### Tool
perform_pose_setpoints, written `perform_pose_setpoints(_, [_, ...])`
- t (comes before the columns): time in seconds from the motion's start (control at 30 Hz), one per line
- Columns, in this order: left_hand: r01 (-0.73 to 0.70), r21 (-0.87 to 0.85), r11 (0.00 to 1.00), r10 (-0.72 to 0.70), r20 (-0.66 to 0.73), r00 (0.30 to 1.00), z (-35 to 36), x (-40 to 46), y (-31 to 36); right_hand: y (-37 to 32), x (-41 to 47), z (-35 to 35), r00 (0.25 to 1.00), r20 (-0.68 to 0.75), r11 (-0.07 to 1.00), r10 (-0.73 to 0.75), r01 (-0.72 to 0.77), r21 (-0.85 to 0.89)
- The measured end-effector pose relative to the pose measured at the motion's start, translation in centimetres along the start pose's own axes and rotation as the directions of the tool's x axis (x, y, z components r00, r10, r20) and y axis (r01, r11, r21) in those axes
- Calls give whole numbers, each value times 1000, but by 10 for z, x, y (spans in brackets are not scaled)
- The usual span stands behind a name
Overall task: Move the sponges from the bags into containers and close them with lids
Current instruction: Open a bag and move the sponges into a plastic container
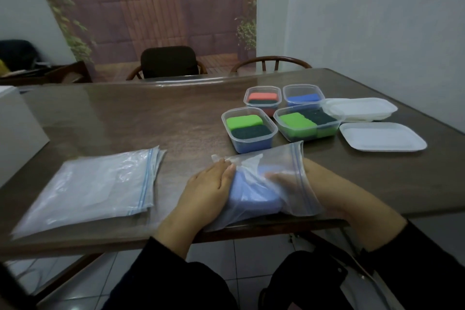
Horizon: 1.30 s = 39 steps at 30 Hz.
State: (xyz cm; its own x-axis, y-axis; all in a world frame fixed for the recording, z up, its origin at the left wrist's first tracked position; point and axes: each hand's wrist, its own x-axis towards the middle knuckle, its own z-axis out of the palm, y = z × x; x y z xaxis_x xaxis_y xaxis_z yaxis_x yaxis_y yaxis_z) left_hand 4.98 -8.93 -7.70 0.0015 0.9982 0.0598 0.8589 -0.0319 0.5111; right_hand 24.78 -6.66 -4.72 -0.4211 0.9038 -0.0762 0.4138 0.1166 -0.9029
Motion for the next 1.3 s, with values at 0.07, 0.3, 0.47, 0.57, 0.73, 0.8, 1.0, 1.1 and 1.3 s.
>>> perform_pose_setpoints(0.07, [-16, 164, 986, 12, 25, 1000, 5, 1, -2, 3, -2, 1, 998, -53, 998, -22, 25, 66])
perform_pose_setpoints(0.3, [-29, 339, 940, -1, 89, 996, 8, 1, -1, 25, -7, -22, 908, -406, 954, 102, 26, 299])
perform_pose_setpoints(0.47, [-33, 321, 946, -17, 152, 988, 2, 3, -1, 25, -18, -56, 859, -491, 920, 147, 64, 387])
perform_pose_setpoints(0.57, [5, 189, 982, -55, 264, 963, -21, 1, 6, 28, -23, -80, 760, -627, 924, 171, 98, 370])
perform_pose_setpoints(0.73, [-129, -62, 990, 137, 164, 977, -109, -20, 54, 25, -17, -113, 646, -743, 891, 175, 217, 399])
perform_pose_setpoints(0.8, [-225, -232, 946, 243, 51, 969, -143, -12, 80, 18, -5, -125, 663, -737, 893, 131, 244, 378])
perform_pose_setpoints(1.0, [-239, -244, 940, 213, -131, 968, -132, 134, 128, -5, 59, -170, 660, -750, 925, 29, 266, 270])
perform_pose_setpoints(1.1, [-257, -20, 966, 257, 76, 963, -75, 195, 142, -3, 96, -189, 660, -751, 956, 33, 199, 217])
perform_pose_setpoints(1.3, [-318, 161, 935, 277, 232, 933, -3, 250, 147, 8, 148, -224, 685, -728, 996, 31, 42, 82])
